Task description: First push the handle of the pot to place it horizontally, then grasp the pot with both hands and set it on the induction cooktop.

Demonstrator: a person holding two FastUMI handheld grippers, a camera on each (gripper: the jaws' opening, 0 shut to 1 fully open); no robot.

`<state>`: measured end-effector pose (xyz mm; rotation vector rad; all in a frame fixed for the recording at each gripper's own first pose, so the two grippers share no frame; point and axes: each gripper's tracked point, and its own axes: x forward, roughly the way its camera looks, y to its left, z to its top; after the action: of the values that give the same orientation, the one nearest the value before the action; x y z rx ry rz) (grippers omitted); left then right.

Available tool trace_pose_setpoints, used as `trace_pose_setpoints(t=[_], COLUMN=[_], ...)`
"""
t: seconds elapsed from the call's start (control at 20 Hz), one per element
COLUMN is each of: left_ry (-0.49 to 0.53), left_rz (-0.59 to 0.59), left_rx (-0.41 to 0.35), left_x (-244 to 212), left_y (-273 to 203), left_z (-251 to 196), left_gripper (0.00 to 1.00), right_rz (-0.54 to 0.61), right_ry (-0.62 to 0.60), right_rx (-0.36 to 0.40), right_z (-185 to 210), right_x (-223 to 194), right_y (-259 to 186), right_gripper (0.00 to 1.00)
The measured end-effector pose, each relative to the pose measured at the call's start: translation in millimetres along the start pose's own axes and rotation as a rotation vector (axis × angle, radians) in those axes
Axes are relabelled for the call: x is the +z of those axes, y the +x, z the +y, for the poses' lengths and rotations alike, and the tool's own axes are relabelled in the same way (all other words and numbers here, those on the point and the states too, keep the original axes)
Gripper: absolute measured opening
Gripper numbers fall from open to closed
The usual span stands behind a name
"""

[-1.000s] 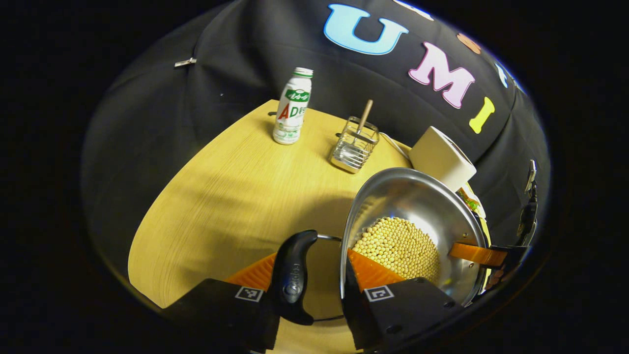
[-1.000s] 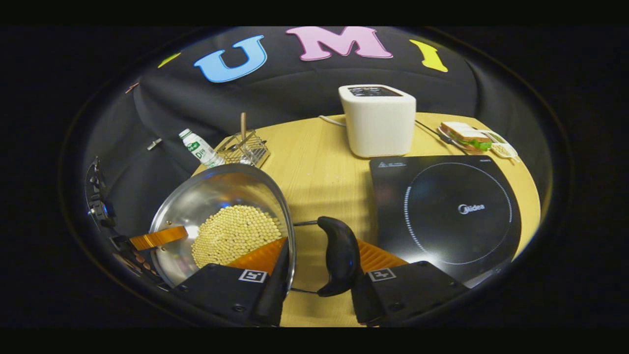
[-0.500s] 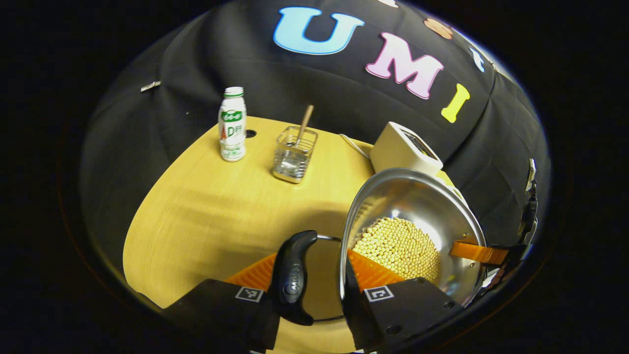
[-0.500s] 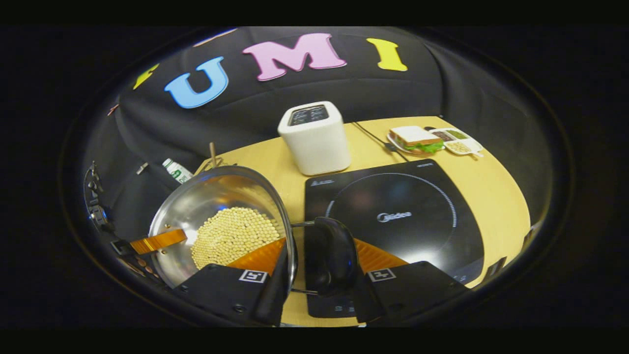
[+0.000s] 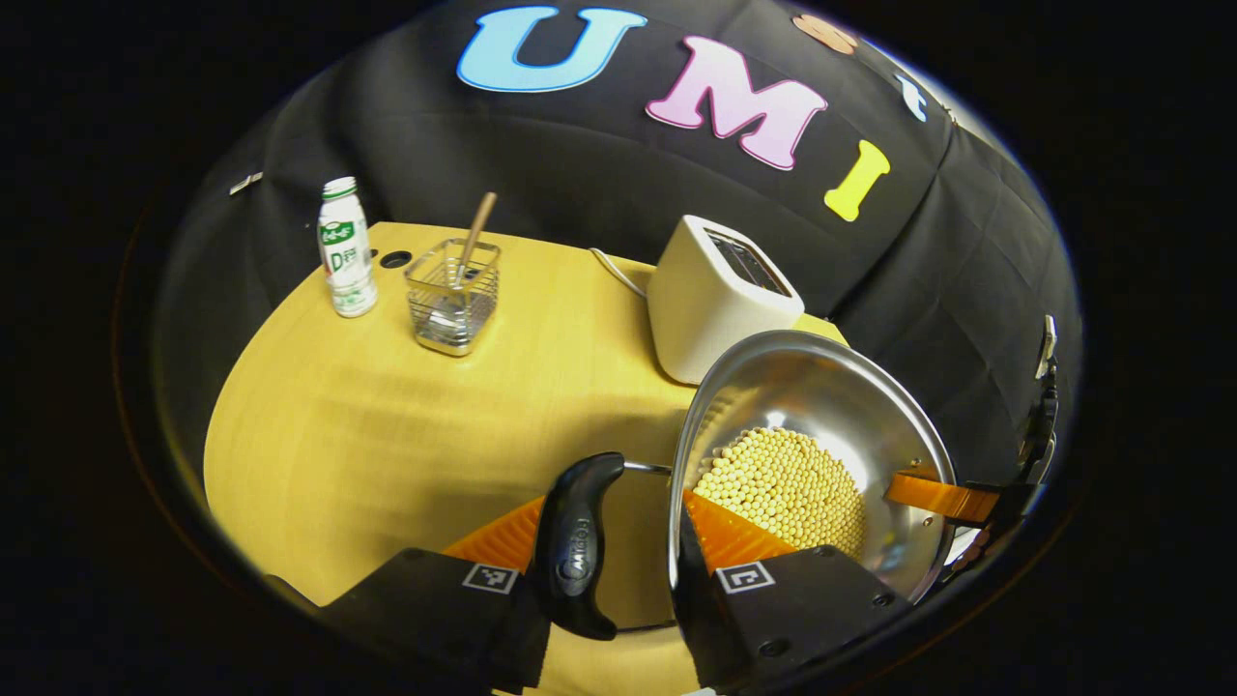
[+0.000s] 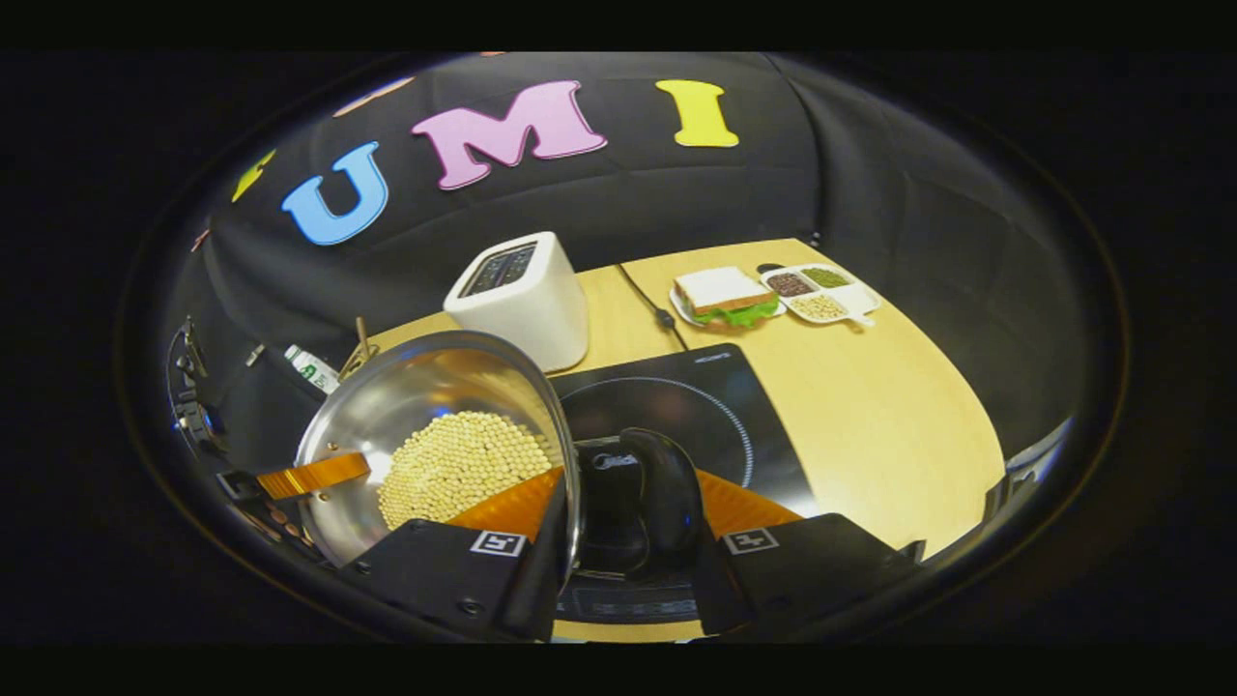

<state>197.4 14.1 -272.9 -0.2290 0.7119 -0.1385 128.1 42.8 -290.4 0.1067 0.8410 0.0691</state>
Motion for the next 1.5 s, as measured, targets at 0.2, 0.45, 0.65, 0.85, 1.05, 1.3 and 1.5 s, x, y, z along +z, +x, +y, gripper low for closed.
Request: trace_pose_setpoints(t=[0.2, 0.45, 0.65, 0.85, 1.05, 1.3, 1.5], left_ry=[0.007, -0.007, -0.002, -0.015, -0.036, -0.017, -0.022], left_rz=[0.000, 0.013, 0.005, 0.023, 0.028, 0.007, 0.011], left_rx=[0.007, 0.011, 0.018, 0.030, 0.051, 0.051, 0.048], left_x=[-5, -12, -13, -19, -26, -20, -21], left_y=[20, 49, 65, 80, 83, 86, 87], left_z=[-38, -71, -87, -91, -84, -80, -80], left_gripper=[0.60, 0.60, 0.60, 0.59, 0.60, 0.60, 0.61], right_rz=[0.014, 0.033, 0.043, 0.059, 0.066, 0.059, 0.052], right_ry=[0.006, 0.002, 0.006, -0.007, -0.029, -0.007, -0.020], right_rx=[-0.012, -0.018, -0.012, 0.000, 0.021, 0.040, 0.047], right_z=[-43, -83, -104, -113, -109, -107, -108], right_x=[12, 21, 27, 26, 23, 23, 25], right_y=[10, 27, 39, 52, 61, 69, 72], right_gripper=[0.59, 0.59, 0.59, 0.59, 0.58, 0.59, 0.59])
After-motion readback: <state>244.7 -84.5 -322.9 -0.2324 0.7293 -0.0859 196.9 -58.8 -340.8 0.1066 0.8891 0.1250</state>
